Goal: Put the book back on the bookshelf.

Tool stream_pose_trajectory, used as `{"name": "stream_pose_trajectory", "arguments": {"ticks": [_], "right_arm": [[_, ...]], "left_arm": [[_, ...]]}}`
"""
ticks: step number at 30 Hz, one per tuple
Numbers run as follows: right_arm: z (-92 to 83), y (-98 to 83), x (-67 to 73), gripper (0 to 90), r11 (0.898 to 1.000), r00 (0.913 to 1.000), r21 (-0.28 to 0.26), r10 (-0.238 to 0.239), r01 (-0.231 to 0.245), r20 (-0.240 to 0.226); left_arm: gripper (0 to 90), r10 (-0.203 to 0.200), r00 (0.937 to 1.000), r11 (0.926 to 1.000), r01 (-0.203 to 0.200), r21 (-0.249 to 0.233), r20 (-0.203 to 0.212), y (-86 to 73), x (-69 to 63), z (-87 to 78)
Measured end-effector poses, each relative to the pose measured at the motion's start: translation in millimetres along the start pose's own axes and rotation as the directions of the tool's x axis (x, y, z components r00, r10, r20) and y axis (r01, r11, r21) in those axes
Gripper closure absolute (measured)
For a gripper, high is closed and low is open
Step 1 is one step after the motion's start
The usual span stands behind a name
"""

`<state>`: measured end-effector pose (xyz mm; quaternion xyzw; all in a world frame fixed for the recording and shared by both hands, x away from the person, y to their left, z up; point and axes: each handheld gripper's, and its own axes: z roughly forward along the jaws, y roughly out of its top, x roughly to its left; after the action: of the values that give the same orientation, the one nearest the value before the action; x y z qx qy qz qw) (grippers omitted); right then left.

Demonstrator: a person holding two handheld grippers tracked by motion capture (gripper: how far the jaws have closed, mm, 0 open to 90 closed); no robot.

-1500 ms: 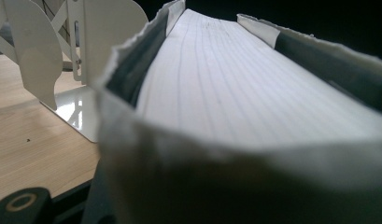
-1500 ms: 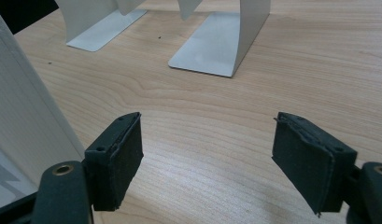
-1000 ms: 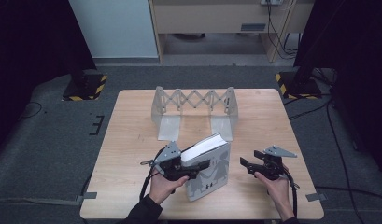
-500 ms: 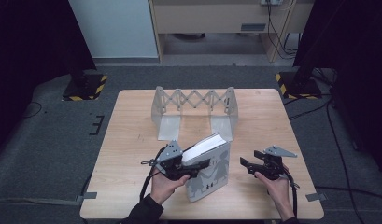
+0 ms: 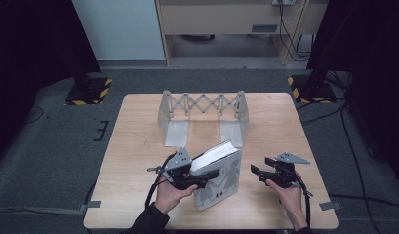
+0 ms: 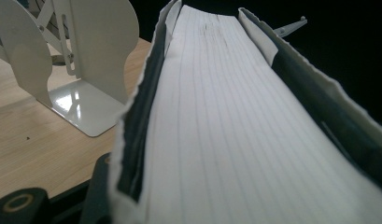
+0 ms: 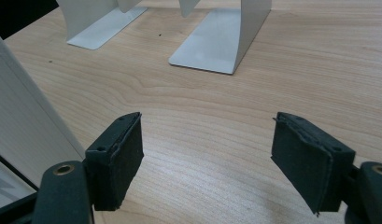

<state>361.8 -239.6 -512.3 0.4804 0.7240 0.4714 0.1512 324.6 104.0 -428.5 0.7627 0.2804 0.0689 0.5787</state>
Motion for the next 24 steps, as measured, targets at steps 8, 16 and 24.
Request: {"name": "stream_pose_trajectory", "arguments": {"ticks": [8,16,24], "right_arm": [[0.1,0.1,-0.4,25.1,1.0,1.0,0.001,0.003,-0.003,-0.001],[-0.4,0.3,-0.9,25.7,1.0,1.0,-0.001,0.006,-0.006,0.0],[-0.3,0.2,-1.1,25.8,1.0,1.0,0.0,0.005,-0.005,0.0]], "left_arm": [[46.8,0.01,0.9995,0.9994,-0.011,-0.033,-0.03,3.8,-4.9,-1.7],[47.6,0.008,0.9977,0.9994,-0.01,-0.034,-0.067,11.1,-5.4,-12.4],[46.9,0.015,0.9992,0.999,-0.016,-0.041,-0.036,8.7,1.5,-15.0]]}}
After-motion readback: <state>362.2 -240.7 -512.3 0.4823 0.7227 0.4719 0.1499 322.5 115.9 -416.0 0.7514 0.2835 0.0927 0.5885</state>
